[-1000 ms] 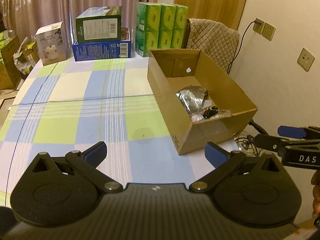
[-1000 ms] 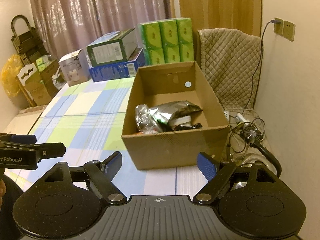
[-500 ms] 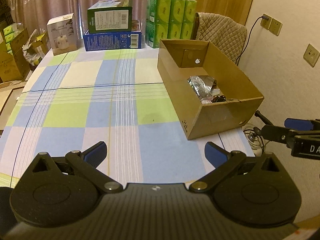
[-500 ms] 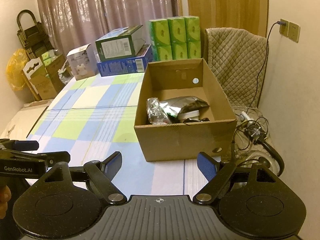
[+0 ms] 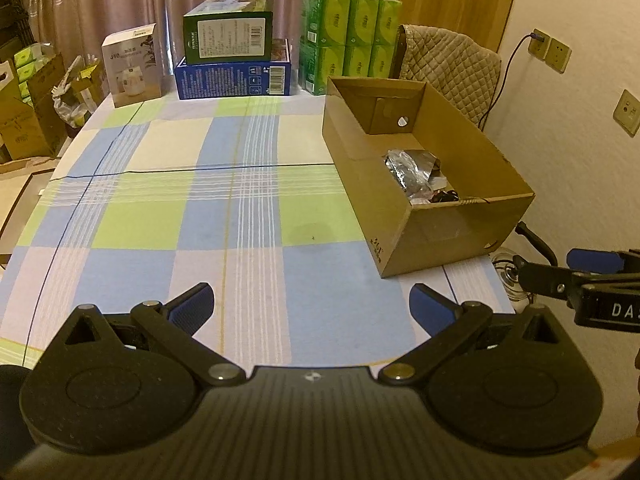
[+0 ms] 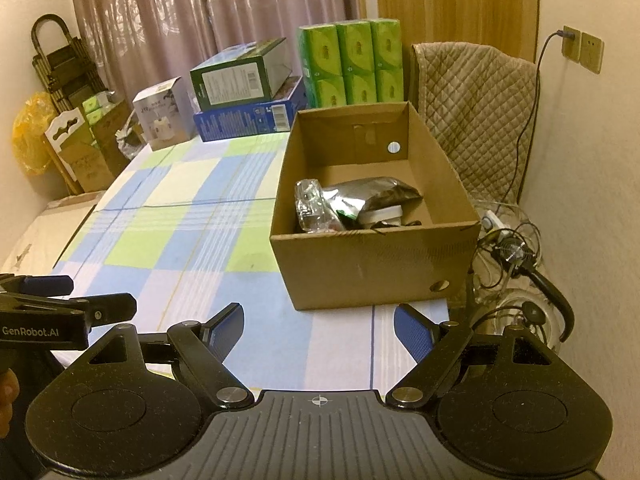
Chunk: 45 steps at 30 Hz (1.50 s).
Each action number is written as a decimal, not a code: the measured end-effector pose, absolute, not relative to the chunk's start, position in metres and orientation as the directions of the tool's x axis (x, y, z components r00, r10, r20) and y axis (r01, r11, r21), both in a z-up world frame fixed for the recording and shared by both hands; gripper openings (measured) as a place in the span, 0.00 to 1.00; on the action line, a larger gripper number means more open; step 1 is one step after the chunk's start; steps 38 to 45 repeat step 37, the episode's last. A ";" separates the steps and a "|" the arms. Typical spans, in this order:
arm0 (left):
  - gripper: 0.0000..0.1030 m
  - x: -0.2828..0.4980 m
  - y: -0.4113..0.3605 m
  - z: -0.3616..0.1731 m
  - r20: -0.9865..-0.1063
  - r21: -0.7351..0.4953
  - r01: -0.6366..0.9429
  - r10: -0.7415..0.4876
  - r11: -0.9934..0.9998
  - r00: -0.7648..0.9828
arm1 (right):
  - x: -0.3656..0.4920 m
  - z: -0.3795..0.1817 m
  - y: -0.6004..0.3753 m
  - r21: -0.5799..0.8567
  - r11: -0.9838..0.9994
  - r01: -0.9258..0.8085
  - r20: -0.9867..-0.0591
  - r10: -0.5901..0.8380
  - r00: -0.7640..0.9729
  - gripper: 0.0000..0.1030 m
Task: Organize objects
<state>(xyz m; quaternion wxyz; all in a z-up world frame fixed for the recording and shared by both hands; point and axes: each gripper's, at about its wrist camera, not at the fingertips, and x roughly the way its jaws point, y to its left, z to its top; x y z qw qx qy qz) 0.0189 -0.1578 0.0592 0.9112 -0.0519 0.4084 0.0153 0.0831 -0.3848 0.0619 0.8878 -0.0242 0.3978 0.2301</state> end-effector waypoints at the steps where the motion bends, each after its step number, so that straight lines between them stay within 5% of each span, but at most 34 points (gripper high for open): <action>1: 0.99 0.019 -0.158 0.059 -0.746 -0.080 -0.072 -0.012 0.994 0.666 | 0.083 0.062 -0.385 0.140 0.893 -0.429 -0.719 0.389 0.576 0.77; 45: 0.99 0.020 -0.163 0.056 -0.738 -0.099 -0.043 -0.044 0.994 0.674 | 0.084 0.058 -0.382 0.136 0.892 -0.432 -0.727 0.386 0.568 0.77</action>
